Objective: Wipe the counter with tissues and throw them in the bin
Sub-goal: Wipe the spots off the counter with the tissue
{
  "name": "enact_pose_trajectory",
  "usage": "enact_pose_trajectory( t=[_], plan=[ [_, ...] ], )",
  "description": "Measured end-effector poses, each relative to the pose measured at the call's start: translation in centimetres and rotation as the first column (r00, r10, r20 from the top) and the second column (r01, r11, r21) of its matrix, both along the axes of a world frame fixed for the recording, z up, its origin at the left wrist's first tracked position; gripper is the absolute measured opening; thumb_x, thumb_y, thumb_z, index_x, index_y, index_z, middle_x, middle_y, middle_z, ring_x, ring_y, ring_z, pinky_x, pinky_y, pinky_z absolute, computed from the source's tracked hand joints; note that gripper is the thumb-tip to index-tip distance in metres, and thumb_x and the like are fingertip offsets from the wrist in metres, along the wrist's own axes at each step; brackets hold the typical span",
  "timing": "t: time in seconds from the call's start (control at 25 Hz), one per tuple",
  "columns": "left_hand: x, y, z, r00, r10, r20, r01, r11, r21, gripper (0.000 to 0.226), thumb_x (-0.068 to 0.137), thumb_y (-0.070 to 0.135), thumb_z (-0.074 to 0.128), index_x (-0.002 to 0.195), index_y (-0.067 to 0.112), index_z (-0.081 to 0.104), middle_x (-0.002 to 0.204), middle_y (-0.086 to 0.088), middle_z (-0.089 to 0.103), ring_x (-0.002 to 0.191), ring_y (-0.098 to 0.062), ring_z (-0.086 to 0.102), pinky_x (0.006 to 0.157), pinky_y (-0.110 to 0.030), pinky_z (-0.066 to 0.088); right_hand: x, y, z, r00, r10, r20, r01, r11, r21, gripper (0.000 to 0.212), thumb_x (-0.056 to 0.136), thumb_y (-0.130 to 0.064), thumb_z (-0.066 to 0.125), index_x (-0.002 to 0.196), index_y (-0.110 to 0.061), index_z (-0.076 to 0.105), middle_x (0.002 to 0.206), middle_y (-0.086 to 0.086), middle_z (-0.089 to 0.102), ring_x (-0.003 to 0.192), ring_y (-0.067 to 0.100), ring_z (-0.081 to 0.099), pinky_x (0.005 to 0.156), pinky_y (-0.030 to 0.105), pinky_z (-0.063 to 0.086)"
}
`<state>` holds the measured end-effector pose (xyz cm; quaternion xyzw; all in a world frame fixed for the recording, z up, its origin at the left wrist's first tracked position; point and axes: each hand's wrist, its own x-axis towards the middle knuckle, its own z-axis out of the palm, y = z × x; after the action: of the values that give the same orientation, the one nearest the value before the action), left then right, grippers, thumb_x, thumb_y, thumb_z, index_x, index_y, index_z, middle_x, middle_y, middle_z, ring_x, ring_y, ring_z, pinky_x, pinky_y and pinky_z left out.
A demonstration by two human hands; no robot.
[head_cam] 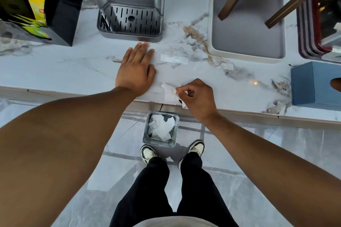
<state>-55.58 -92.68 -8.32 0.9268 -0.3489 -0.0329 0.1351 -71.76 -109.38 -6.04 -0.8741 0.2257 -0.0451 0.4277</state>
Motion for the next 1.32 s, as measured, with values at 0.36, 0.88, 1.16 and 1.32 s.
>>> enact_pose_trajectory(
  t=[0.36,0.88,1.16,1.32],
  plan=[
    [0.0,0.0,0.0,1.000,0.000,-0.009,0.000,1.000,-0.008,0.058,0.098,0.034,0.030,0.150,0.011,0.040,0.162,-0.012,0.029,0.152,-0.027,0.020,0.126,-0.044,0.013,-4.0,2.7,1.3,0.977,0.191,-0.098,-0.173,0.971,0.165,0.011,0.081,-0.008,0.078,0.088,-0.017,0.080,0.085,0.002,0.066,0.059,0.003,0.054,0.060,0.018,0.044],
    [0.3,0.1,0.0,1.000,-0.016,-0.010,0.016,1.000,-0.020,0.055,0.097,0.026,0.032,0.149,0.010,0.041,0.162,-0.012,0.030,0.152,-0.029,0.021,0.125,-0.046,0.015,11.5,-5.5,1.3,0.993,-0.099,0.067,0.111,0.971,-0.212,0.016,0.085,-0.011,0.066,0.088,-0.018,0.080,0.094,0.007,0.072,0.087,0.013,0.063,0.079,0.010,0.039],
    [0.4,0.2,-0.1,0.999,-0.035,-0.006,0.035,0.999,-0.014,0.057,0.095,0.022,0.030,0.149,0.010,0.040,0.162,-0.013,0.030,0.152,-0.030,0.022,0.125,-0.047,0.015,10.2,-2.6,-0.7,0.994,0.020,0.112,-0.002,0.988,-0.152,0.018,0.088,-0.006,0.067,0.097,-0.015,0.078,0.094,0.010,0.062,0.081,0.014,0.060,0.077,0.010,0.040],
    [0.3,0.3,0.2,0.999,-0.040,-0.022,0.040,0.999,-0.001,0.059,0.094,0.024,0.030,0.150,0.008,0.040,0.162,-0.014,0.030,0.152,-0.031,0.022,0.125,-0.048,0.015,4.9,0.2,-1.2,0.983,0.103,0.152,-0.090,0.991,-0.095,0.017,0.086,-0.004,0.069,0.095,-0.015,0.078,0.089,0.004,0.060,0.072,0.007,0.053,0.073,0.012,0.041]
  ],
)
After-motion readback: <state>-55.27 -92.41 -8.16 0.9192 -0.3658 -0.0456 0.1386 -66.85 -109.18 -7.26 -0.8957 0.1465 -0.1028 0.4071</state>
